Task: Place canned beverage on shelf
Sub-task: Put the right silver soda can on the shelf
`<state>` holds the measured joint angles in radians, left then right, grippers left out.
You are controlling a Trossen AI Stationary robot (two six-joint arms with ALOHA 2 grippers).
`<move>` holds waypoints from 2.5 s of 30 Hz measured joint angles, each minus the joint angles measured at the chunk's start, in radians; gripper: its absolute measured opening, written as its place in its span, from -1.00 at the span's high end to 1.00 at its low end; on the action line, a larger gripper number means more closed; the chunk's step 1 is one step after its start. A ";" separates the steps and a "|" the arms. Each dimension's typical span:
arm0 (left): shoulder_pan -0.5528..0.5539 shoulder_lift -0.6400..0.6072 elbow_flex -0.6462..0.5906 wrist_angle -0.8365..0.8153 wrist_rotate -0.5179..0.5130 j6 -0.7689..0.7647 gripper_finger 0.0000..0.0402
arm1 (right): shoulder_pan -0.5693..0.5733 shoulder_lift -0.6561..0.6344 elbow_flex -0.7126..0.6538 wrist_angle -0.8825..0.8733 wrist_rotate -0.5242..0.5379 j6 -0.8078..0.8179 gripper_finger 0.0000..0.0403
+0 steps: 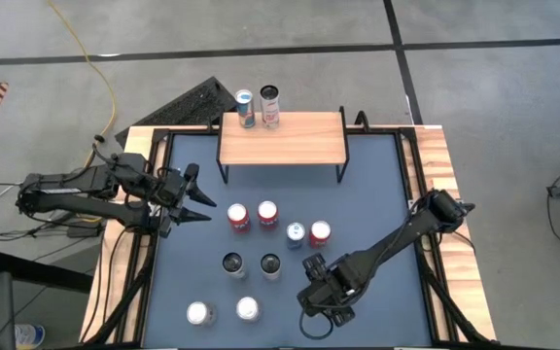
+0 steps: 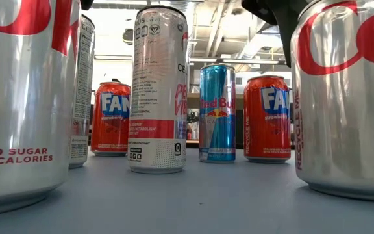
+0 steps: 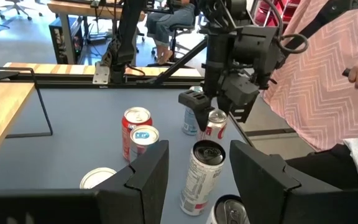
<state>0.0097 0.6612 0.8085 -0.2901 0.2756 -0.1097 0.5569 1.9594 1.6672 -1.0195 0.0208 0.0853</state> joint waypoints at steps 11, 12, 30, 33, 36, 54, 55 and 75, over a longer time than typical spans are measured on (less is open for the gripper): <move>0.000 0.000 0.000 -0.012 -0.001 -0.005 0.20 | -0.012 0.002 0.000 0.016 -0.011 0.100 -0.39; 0.000 0.000 0.000 -0.014 -0.001 -0.006 0.20 | -0.017 0.001 0.000 0.014 -0.007 0.131 -0.38; 0.000 0.000 0.000 -0.013 -0.002 -0.008 0.20 | -0.067 0.003 0.291 -0.291 0.113 0.356 -0.36; 0.000 0.000 0.000 -0.013 -0.002 -0.008 0.20 | -0.097 0.002 0.390 -0.408 0.159 0.295 -0.36; 0.000 0.000 0.000 -0.012 -0.002 -0.009 0.20 | -0.152 0.002 0.498 -0.496 0.202 0.221 -0.36; 0.000 0.000 0.000 -0.007 -0.011 -0.006 0.20 | -0.751 -0.077 0.667 -0.518 0.152 -0.389 -0.36; 0.000 0.000 0.000 -0.007 -0.015 -0.003 0.20 | -0.784 -0.077 0.668 -0.510 0.141 -0.419 -0.36; 0.000 0.000 0.000 -0.013 -0.127 0.020 0.20 | -1.138 0.014 0.667 -0.270 0.005 -0.733 -0.36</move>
<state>0.0101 0.6609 0.8085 -0.3027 0.1487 -0.0898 -0.5807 1.9736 2.3344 -1.2898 0.0255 -0.6481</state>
